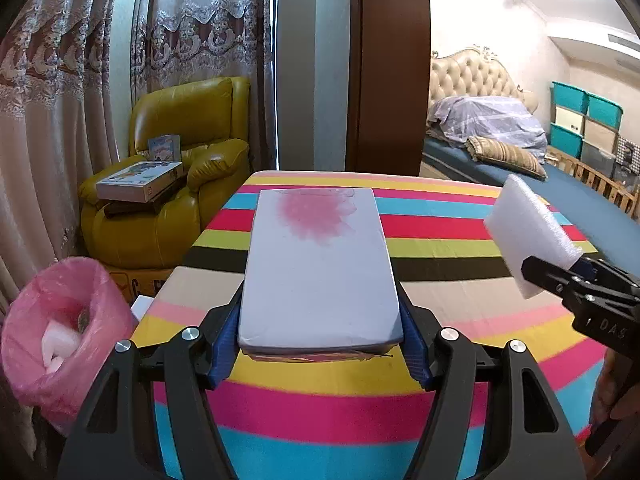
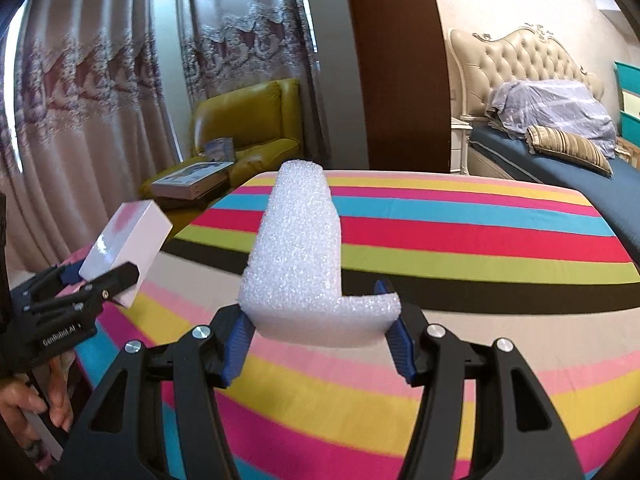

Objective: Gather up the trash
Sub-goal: 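Carry the white box and foam block over the pink bin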

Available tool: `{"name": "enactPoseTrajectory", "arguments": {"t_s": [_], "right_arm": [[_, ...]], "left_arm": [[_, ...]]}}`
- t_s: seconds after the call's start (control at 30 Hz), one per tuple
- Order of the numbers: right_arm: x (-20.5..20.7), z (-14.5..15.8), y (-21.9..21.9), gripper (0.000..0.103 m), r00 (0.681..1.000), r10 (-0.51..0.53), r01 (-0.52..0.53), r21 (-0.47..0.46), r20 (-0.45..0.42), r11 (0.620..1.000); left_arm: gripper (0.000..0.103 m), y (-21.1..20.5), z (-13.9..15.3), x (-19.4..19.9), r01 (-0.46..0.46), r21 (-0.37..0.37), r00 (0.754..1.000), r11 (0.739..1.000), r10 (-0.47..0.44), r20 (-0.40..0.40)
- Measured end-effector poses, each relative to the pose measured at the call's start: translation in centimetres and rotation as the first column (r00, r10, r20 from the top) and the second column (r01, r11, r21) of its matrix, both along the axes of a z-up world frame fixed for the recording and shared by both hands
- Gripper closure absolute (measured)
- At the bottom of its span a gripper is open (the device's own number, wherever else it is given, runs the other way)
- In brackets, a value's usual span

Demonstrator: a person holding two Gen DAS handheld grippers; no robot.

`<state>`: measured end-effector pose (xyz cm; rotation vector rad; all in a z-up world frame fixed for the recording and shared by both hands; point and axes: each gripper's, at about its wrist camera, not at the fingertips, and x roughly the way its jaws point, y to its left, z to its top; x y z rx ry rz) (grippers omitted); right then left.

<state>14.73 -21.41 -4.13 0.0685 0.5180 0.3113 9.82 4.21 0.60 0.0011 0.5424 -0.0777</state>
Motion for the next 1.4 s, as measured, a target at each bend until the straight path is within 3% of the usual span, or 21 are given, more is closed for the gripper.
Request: {"name": "enactPoseTrajectory", "arguments": {"t_s": [0.2,0.4,0.97,1.4], "right_arm": [[-3.3,-0.5,1.5,0.047,0.999,0.041,-0.042,-0.029,-0.006,0.999],[-4.9,-1.1,3.0,0.047,0.996,0.082,-0.084,-0.054,-0.032,0.995],[-5.6,2.9,11.2,0.046,0.965,0.259,-0.258,-0.036,0.036,0.966],[-3.0,4.8,21.8,0.046,0.895,0.446,-0.445,-0.039,0.02,0.895]], "left_arm": [[0.04,0.1,-1.0,-3.9,0.05,0.003,0.999,0.999,-0.05,-0.014],[0.04,1.0,-2.6,-5.2,0.06,-0.017,0.997,0.998,-0.061,-0.046],[0.04,9.7,0.2,-7.8,-0.084,-0.073,0.996,0.994,0.086,0.025],[0.04,18.5,2.1,-9.3,-0.258,-0.078,0.965,0.963,0.261,0.038]]}}
